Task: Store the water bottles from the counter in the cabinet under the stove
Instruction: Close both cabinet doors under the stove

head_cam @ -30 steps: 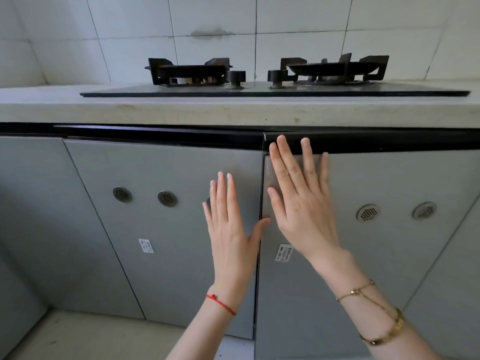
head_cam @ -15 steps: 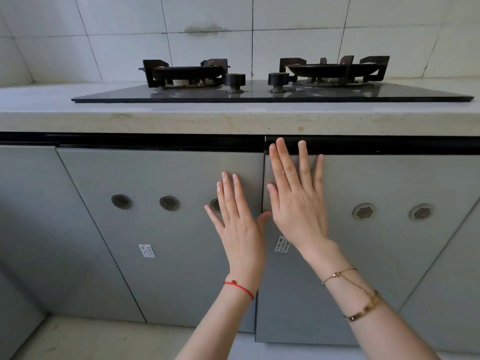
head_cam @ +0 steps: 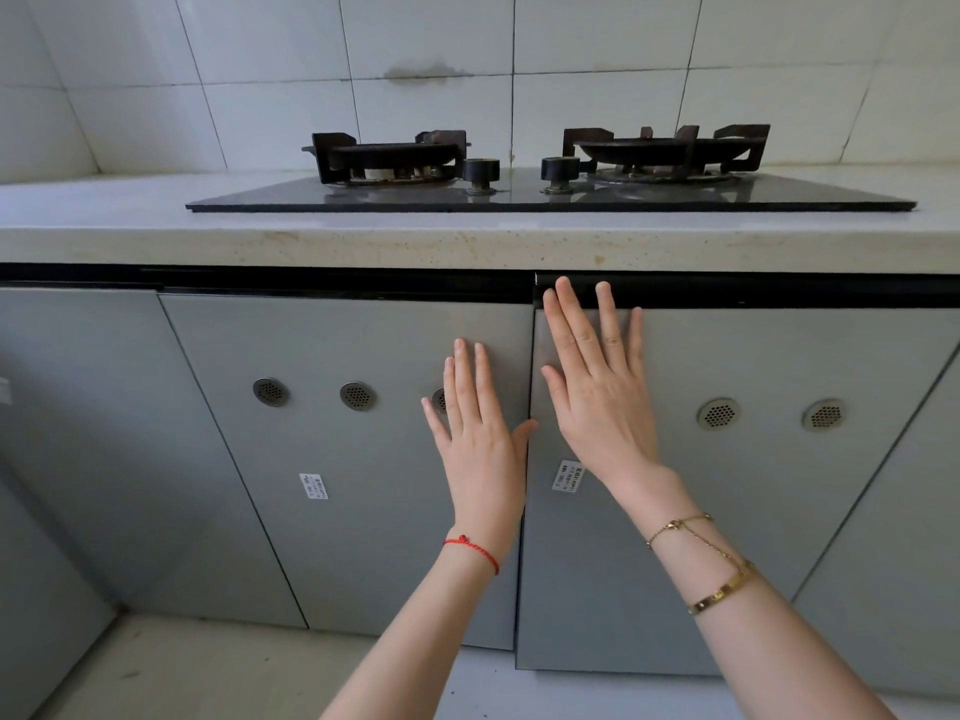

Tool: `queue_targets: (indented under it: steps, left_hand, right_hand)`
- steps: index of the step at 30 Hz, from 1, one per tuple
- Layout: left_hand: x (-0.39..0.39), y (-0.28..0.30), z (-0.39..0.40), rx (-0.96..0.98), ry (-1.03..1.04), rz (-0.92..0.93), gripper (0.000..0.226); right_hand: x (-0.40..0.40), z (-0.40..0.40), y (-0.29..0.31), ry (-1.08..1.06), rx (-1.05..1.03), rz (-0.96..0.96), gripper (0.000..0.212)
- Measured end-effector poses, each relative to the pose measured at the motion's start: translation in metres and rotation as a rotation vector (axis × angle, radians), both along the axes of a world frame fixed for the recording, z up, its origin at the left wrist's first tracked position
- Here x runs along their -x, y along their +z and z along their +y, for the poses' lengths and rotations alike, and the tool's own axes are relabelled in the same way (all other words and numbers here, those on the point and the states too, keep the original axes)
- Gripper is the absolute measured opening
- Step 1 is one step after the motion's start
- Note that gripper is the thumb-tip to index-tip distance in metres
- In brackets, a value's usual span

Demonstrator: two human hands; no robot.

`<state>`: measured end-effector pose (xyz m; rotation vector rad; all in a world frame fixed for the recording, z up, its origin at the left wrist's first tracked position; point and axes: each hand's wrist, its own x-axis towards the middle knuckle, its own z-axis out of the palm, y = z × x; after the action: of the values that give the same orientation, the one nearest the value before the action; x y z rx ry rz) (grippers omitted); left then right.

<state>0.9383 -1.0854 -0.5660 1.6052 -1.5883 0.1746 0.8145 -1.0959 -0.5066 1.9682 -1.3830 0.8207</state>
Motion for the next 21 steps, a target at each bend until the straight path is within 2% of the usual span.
queue_targets:
  steps: [6, 14, 21]
  left_hand:
    - [-0.027, 0.017, 0.023, 0.044, -0.124, -0.015, 0.078]
    - [-0.060, 0.045, 0.054, 0.070, -0.166, -0.194, 0.070]
    - [-0.072, 0.050, 0.081, 0.085, -0.184, -0.168, 0.065]
  right_hand:
    - [0.008, 0.017, 0.006, 0.122, -0.023, -0.092, 0.064]
    - [0.019, 0.048, 0.005, 0.141, -0.008, -0.207, 0.059]
    - [0.031, 0.064, -0.008, 0.202, -0.035, -0.287, 0.055]
